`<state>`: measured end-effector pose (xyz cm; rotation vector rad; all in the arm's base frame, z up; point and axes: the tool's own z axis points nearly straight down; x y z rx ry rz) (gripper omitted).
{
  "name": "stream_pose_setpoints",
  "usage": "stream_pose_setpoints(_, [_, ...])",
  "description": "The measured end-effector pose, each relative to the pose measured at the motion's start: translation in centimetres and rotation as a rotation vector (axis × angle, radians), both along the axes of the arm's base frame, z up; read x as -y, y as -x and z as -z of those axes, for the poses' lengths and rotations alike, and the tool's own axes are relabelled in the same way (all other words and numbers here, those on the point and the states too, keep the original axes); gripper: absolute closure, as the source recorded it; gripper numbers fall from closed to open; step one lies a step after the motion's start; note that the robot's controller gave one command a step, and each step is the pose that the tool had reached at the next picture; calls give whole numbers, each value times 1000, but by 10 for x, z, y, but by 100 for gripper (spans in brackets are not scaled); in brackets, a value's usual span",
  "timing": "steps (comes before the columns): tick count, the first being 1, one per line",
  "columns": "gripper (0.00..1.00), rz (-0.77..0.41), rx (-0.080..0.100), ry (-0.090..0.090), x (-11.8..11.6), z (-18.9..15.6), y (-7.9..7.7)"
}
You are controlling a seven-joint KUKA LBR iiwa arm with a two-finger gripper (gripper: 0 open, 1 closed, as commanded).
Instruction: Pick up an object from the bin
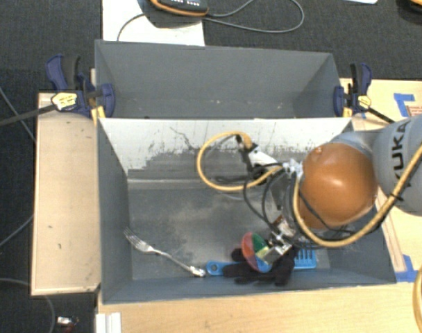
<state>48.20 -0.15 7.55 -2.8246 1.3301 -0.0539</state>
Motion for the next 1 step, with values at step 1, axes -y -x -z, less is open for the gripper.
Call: stream_pose_setpoints(1, [100,-157,6,3,10,2,0])
